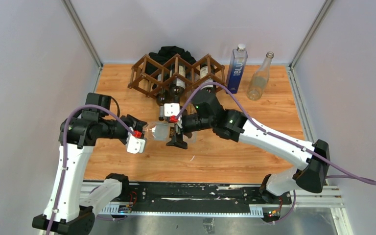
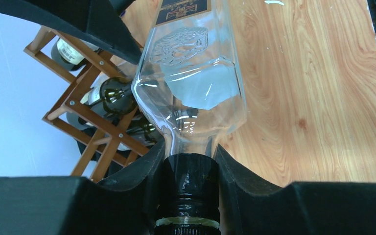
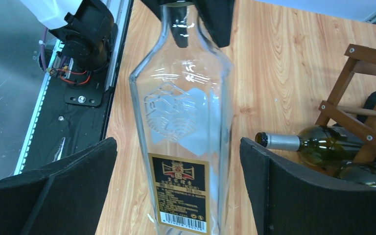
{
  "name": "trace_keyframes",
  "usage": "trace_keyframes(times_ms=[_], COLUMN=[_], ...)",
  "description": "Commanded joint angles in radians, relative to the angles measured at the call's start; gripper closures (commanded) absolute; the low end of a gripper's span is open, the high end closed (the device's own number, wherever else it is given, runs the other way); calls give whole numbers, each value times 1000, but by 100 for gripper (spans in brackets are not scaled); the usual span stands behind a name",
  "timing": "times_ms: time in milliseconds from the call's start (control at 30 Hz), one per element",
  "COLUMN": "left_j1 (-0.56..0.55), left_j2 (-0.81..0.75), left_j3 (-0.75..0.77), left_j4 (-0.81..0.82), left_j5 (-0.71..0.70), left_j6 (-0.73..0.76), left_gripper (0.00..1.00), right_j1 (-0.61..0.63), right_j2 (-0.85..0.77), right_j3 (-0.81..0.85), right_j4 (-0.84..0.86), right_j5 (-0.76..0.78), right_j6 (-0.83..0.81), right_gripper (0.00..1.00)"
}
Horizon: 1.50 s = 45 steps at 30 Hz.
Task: Take the wine bottle off the wine rack
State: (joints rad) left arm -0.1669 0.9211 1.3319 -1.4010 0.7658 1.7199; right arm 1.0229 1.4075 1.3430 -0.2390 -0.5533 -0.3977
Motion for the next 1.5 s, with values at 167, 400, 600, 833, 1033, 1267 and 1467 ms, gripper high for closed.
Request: trace_keyframes(times_ms=[167, 400, 600, 833, 1033, 1267, 1467], left_j1=[-26, -39, -57, -57, -57, -56, -56], left_j2=[-4, 13, 18, 76, 156, 145, 120], left_j3=[74, 107, 107, 167, 245, 203, 126], left_j4=[75, 74, 74, 76, 316, 567, 753], left_j5=[87, 101, 95, 91, -43, -204, -323], left_j6=[-10, -20, 6, -77, -602, -992, -1233], left_gripper=[100, 100, 100, 0, 0, 0, 0], right_j1=[58, 69, 71, 67, 34, -61, -196], right_j2=[17, 70, 105, 59, -114, -336, -400], right_j3=[-51, -33, -3, 16, -81, -196, -158], right_j4=[95, 152, 142, 160, 271, 293, 130], right_j5=[101, 200, 244, 372, 491, 595, 707], right_j6=[-39, -57, -88, -67, 2, 135, 262], right_gripper=[0, 0, 33, 100, 100, 100, 100])
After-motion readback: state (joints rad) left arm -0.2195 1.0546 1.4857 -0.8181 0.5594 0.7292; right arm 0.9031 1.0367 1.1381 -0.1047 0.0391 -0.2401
